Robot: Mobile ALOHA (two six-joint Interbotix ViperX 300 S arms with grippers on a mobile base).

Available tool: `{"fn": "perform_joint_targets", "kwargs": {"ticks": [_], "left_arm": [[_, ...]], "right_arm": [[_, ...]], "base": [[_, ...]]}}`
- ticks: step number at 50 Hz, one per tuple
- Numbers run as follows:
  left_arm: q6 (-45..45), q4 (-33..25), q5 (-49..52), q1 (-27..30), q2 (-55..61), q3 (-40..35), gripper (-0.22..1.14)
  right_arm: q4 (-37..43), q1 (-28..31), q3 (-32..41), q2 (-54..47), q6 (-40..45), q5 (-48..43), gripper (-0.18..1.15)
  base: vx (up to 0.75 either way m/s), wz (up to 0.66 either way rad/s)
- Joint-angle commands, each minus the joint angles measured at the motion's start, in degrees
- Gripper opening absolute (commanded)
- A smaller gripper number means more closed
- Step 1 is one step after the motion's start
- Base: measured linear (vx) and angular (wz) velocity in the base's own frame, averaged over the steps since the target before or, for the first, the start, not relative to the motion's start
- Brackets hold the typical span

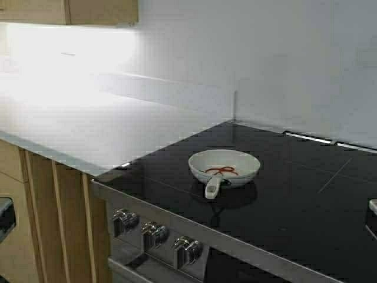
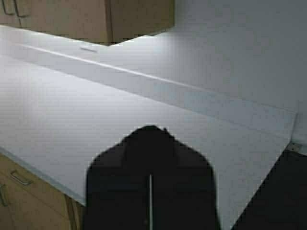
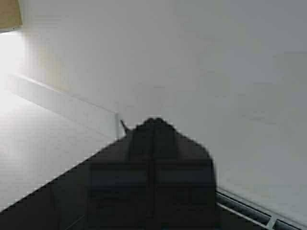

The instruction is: Wash the pan

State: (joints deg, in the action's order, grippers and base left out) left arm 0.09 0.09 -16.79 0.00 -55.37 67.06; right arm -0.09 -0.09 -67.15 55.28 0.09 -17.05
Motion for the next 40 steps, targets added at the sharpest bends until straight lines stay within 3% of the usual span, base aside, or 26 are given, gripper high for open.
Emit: {"fn": "perform_joint_targets", "kwargs": {"ticks": [1, 14, 20, 27, 40], "left_arm": [[-1.85, 0.0, 4.31, 0.62, -0.88, -0.88, 0.03], [-9.58, 0.09, 7.82, -5.27, 4.31, -3.08, 1.06], [-13.45, -0.35, 6.5, -10.81, 10.55, -3.52, 1.01], [-20.65, -0.18, -2.99, -17.4, 18.81, -2.29, 0.99], [-30.15, 4.39, -17.58, -21.09, 37.44, -1.85, 0.99]], "right_arm": [[0.0, 0.35, 0.35, -0.44, 0.09, -0.09, 0.08], [0.0, 0.26, 0.18, -0.44, -0.18, 0.0, 0.08], [-0.09, 0.26, 0.0, -0.44, -0.18, 0.0, 0.08], [-0.09, 0.26, 0.0, -0.44, -0.18, -0.09, 0.08], [0.0, 0.26, -0.26, -0.44, -0.09, -0.09, 0.08]], "base": [[0.0, 0.0], [0.0, 0.0], [0.0, 0.0], [0.0, 0.0], [0.0, 0.0]]}}
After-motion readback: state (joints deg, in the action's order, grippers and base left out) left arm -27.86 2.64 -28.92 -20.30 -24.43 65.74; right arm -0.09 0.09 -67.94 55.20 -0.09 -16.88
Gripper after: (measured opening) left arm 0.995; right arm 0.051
